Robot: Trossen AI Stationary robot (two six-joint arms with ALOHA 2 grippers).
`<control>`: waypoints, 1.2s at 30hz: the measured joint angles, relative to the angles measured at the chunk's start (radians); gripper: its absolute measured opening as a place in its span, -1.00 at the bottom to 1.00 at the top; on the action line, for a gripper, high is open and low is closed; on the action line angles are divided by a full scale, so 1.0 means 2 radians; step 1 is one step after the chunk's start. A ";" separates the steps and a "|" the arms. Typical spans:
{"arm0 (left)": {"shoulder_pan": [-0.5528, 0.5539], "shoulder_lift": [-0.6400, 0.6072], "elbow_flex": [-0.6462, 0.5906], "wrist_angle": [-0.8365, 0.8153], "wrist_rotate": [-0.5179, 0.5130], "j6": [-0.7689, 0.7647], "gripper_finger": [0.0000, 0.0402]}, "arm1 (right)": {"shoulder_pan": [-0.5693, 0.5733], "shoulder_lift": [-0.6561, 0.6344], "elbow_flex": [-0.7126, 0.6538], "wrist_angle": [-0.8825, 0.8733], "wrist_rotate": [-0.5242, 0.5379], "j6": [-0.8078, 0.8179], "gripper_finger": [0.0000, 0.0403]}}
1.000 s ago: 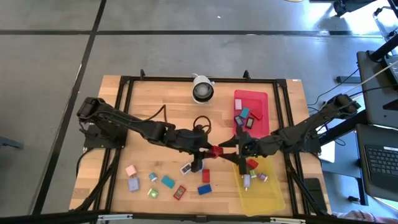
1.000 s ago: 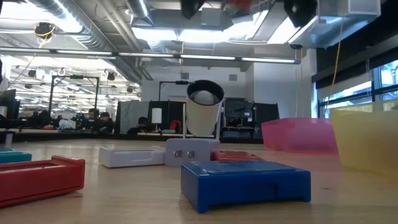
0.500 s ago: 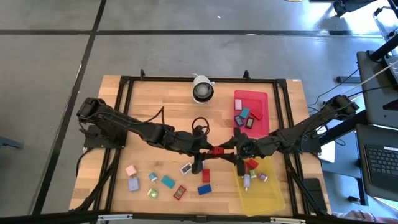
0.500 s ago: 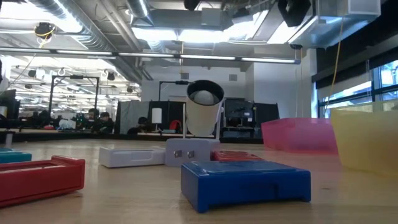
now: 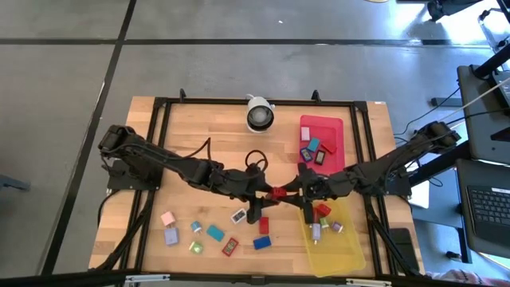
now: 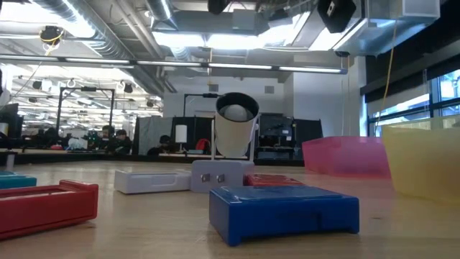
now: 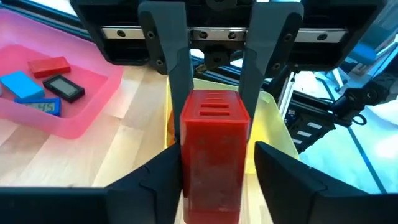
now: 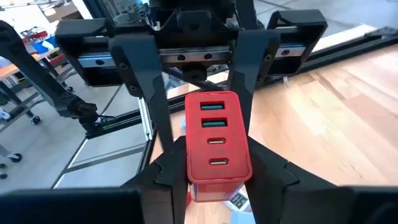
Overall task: Pick & Place Office items
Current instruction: Put the red charger adapter into the yellow bin
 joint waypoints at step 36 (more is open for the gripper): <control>0.001 0.013 0.000 -0.231 -0.034 -0.100 0.19 | 0.097 0.072 0.000 -0.381 -0.381 0.479 -0.25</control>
